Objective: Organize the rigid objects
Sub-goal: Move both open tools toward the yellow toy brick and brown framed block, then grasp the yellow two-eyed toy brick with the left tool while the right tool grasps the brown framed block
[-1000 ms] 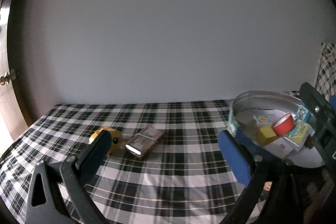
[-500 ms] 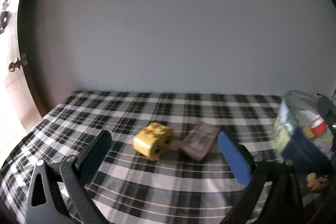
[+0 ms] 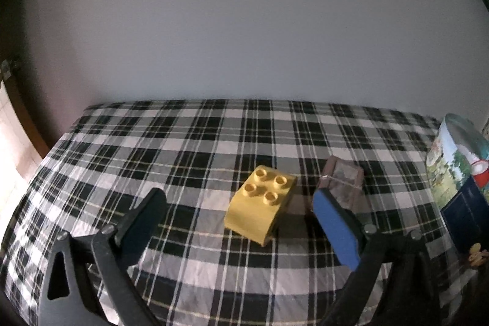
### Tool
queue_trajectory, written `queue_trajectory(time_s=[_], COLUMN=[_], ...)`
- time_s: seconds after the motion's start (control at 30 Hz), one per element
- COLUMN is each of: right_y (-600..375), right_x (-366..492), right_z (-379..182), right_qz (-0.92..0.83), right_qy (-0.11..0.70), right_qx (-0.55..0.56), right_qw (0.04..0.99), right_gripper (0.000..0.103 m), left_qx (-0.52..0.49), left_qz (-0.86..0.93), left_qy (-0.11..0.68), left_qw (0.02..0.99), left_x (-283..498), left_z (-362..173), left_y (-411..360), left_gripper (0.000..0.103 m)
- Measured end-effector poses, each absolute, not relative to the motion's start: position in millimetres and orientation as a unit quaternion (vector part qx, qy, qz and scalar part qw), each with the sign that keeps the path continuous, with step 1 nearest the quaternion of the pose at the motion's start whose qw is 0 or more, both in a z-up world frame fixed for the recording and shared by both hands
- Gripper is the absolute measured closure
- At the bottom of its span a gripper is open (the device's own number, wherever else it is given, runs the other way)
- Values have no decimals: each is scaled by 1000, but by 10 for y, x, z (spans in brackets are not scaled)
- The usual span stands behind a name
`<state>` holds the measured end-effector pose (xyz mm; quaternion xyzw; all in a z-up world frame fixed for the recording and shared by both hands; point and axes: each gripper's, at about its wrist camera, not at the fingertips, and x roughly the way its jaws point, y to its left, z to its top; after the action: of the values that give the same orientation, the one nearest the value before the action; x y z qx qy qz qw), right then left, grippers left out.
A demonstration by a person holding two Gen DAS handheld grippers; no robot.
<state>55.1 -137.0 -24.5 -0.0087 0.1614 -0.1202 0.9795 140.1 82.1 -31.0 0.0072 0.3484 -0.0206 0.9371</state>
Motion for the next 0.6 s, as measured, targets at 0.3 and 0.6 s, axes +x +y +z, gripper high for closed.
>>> queue_trajectory(time_s=[0.3, 0.6], right_y=[-1327, -1195], right_x=[622, 945], right_z=[-261, -329], right_qz=[-104, -86], right_qy=[175, 211], right_qx=[-8, 10], right_qw=[979, 974], right_gripper=[13, 13], left_qx=[-22, -40], left_qz=[-47, -47], left_qy=[425, 428], left_qw=[904, 902], left_x=[1714, 1680], left_z=[-536, -562], left_y=[930, 1005], left_gripper=[40, 73])
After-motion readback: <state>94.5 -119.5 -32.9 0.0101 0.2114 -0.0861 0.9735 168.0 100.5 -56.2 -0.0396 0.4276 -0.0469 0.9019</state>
